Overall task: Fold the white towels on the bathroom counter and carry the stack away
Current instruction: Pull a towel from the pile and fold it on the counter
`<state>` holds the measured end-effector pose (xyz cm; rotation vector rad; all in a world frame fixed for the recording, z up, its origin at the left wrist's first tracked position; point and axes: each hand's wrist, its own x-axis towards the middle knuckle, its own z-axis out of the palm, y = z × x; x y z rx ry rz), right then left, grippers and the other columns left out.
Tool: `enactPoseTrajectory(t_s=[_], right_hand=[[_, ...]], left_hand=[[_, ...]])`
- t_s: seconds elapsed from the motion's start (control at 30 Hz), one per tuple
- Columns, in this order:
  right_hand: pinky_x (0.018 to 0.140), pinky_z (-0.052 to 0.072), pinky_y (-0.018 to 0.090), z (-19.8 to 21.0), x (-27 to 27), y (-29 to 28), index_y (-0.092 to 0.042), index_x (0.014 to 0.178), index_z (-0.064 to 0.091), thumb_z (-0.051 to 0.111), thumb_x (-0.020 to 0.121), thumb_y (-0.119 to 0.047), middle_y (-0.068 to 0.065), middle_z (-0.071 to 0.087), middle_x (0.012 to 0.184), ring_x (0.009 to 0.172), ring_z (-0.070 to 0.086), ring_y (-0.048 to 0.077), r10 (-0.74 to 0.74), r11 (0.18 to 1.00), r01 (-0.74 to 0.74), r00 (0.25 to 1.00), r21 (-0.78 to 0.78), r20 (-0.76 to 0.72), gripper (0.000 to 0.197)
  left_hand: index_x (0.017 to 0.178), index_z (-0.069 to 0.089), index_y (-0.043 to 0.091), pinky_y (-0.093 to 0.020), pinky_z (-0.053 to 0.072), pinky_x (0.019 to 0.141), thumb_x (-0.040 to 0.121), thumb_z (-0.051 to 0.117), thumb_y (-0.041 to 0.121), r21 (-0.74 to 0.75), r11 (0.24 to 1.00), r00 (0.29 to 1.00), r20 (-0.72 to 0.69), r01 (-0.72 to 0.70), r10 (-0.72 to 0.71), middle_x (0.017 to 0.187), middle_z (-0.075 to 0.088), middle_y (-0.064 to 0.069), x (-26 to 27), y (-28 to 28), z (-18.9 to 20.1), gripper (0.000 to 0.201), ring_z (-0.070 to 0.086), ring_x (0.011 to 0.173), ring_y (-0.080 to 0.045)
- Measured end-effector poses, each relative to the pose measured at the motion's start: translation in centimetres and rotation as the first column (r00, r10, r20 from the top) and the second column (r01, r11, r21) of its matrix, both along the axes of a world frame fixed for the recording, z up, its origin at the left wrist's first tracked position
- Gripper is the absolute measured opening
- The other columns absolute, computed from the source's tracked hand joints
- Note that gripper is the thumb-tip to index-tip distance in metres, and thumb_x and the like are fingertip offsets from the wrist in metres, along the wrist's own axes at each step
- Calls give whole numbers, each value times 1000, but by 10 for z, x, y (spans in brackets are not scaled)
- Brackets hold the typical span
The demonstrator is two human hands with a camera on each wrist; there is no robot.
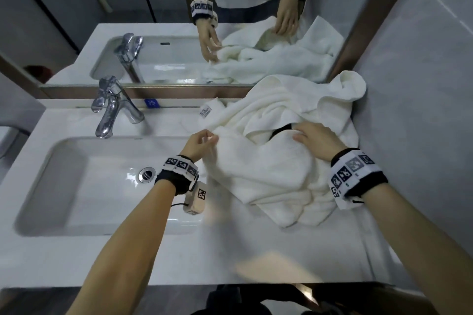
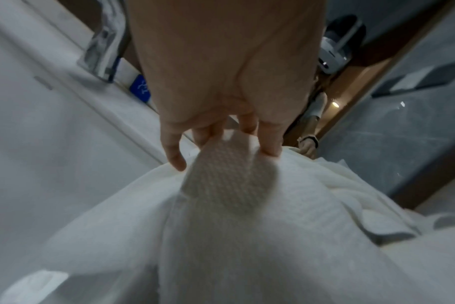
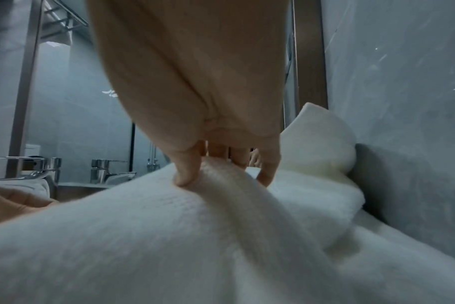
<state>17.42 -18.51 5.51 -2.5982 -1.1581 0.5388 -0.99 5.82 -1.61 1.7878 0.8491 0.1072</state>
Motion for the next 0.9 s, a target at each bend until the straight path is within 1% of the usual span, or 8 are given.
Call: enactPoseTrajectory(t_s=[0.2, 0.33, 0.43, 0.6, 0.67, 0.73, 0.8, 0.9], right_hand=[[91, 44, 43, -3, 18, 1, -3, 116, 55, 43, 97, -21, 18, 59, 120, 112, 54, 35, -165, 973, 190, 970, -134, 178, 28], [92, 42, 34, 7, 11, 16, -7, 112, 54, 64, 87, -29, 7, 59, 117, 111, 54, 25, -17, 996, 24, 997, 89, -78, 35], [94, 36, 22, 31, -9, 38, -18, 120, 51, 79, 72, -33, -9, 53, 122, 117, 48, 7, 198, 936, -96, 939, 338, -281, 58], [112, 28, 32, 65, -22, 61, -43, 138, 31, 86, 62, -33, -21, 36, 139, 134, 30, 2, 406, 829, -201, 858, 522, -315, 95], [116, 18, 26, 73, -25, 64, -72, 125, 21, 86, 62, -32, -50, 24, 134, 140, 15, -3, 466, 819, -263, 824, 509, -323, 99], [117, 15, 22, 78, -30, 65, -82, 112, 18, 86, 62, -31, -52, 17, 136, 141, 8, -5, 501, 810, -291, 795, 510, -343, 99], [116, 24, 24, 81, -35, 67, -73, 119, 25, 87, 61, -29, -27, 26, 149, 141, 21, -3, 508, 807, -258, 761, 532, -402, 96], [90, 49, 19, 80, -42, 72, -38, 116, 58, 87, 61, -24, -15, 65, 116, 108, 61, -1, 517, 813, -238, 714, 531, -471, 63]], left_hand=[[74, 53, 15, -35, 43, 65, 91, 58, 19, -9, 997, 986, 148, -72, 73, 74, 55, -8, 4, 4, 24, 18, 52, 72, -22], [80, 52, 15, -29, 39, 54, 94, 55, 19, 90, 990, 946, 295, 111, -133, 78, 54, -3, 15, -8, 78, 14, 50, 66, -19], [83, 56, 14, -24, 39, 58, 92, 59, 19, 205, 941, 887, 328, 270, -326, 75, 55, 4, 26, -20, 124, 10, 50, 67, -14], [78, 63, 20, -10, 43, 69, 86, 66, 15, 276, 883, 805, 371, 381, -463, 75, 64, 16, 26, -34, 177, 9, 56, 73, 5], [84, 66, 12, -7, 43, 74, 84, 67, 13, 312, 858, 781, 368, 408, -505, 79, 66, 18, 23, -36, 190, 2, 58, 77, 7], [89, 67, 10, -6, 44, 77, 83, 68, 8, 339, 842, 764, 370, 419, -529, 83, 69, 20, 19, -36, 199, 6, 62, 82, 9], [89, 67, 11, -7, 44, 76, 82, 68, 7, 348, 847, 778, 358, 402, -517, 81, 70, 20, 15, -34, 203, 8, 62, 80, 9], [85, 67, 14, -8, 44, 71, 81, 70, 12, 385, 854, 824, 308, 349, -475, 79, 66, 10, 8, -27, 201, 5, 59, 72, 8]])
